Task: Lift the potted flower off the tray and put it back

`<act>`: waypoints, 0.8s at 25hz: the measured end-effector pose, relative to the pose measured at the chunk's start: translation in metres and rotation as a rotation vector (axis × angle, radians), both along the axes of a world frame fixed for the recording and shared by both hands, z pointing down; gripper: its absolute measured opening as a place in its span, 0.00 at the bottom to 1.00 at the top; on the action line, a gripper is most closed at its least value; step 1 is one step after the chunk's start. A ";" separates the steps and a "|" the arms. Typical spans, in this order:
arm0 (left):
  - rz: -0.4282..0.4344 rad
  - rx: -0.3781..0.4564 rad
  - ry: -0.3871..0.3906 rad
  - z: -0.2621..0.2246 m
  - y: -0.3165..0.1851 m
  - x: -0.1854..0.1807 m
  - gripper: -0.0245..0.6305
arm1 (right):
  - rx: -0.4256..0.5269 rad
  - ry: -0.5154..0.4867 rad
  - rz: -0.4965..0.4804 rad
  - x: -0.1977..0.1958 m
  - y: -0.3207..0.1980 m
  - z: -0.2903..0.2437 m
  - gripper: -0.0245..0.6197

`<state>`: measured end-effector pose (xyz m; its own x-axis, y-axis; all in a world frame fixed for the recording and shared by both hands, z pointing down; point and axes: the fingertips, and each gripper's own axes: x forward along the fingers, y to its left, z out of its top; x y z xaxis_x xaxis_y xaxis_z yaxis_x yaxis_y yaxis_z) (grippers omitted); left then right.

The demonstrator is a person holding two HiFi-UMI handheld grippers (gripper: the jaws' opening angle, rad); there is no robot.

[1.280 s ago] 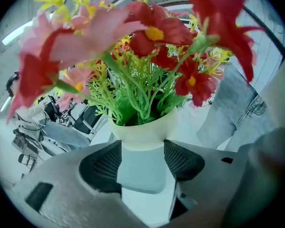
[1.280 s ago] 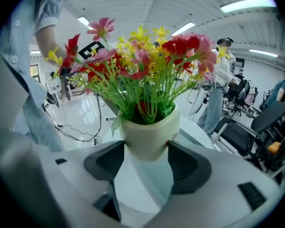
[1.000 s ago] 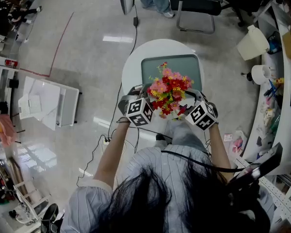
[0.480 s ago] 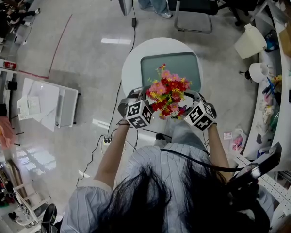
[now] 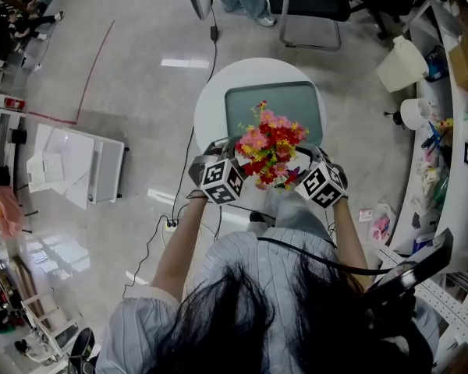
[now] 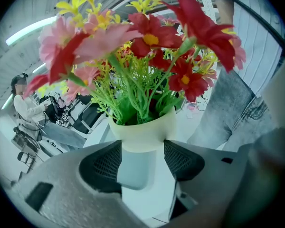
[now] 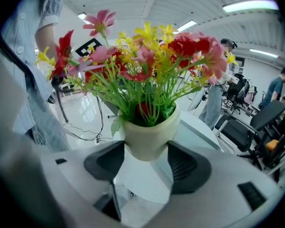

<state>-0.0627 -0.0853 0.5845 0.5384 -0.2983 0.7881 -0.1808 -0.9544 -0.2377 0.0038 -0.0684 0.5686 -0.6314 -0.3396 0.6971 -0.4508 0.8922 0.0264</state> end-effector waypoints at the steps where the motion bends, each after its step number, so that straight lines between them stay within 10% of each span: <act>1: 0.000 -0.001 -0.002 0.001 -0.001 0.001 0.48 | -0.002 0.001 0.001 0.001 -0.001 0.001 0.48; 20: -0.086 -0.046 -0.006 0.016 -0.007 -0.003 0.48 | -0.030 0.014 -0.077 -0.002 -0.014 0.016 0.48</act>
